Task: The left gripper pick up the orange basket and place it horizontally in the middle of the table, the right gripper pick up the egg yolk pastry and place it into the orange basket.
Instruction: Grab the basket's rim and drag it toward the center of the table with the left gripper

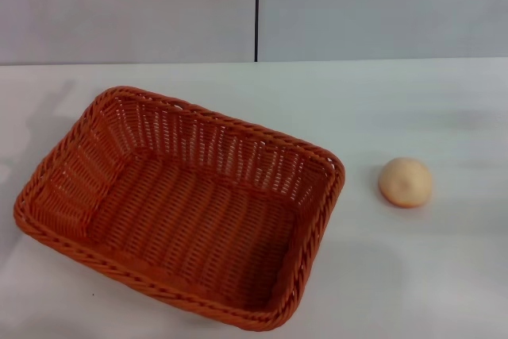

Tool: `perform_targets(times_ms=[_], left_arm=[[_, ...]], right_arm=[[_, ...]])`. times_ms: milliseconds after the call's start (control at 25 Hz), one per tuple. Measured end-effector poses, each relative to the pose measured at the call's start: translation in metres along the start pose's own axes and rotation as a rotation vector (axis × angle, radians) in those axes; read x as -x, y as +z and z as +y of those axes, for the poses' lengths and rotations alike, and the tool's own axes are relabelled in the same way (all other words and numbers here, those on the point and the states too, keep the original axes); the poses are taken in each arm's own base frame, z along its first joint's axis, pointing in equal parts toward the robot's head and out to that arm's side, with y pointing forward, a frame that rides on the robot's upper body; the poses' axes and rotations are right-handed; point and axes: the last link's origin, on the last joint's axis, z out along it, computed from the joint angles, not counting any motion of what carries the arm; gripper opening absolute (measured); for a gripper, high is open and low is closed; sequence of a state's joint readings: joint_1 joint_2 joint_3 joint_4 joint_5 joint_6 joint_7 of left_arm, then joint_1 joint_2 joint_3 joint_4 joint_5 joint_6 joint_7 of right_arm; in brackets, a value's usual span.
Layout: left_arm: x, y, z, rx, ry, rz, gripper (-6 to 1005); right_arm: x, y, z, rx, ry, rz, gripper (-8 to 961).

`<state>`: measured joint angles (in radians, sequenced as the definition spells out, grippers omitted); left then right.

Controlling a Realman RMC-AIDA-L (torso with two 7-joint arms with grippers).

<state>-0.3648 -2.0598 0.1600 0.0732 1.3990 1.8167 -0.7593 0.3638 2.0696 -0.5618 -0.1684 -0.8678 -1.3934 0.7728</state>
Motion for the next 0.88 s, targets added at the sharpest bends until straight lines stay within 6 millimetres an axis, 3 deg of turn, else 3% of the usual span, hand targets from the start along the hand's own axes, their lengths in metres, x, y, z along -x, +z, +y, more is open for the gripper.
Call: perform_targets(times_ms=[560,880], left_arm=[[-0.003,0.008,0.004,0.098,-0.091,-0.033,565],[-0.025,0.031,-0.012,0.199,-0.156,-0.136,568]], right_arm=[[0.001,0.007,-0.001,-0.001,-0.009,0.009,621],[0.000,0.014,-0.001,-0.004,-0.004,0.017,622]])
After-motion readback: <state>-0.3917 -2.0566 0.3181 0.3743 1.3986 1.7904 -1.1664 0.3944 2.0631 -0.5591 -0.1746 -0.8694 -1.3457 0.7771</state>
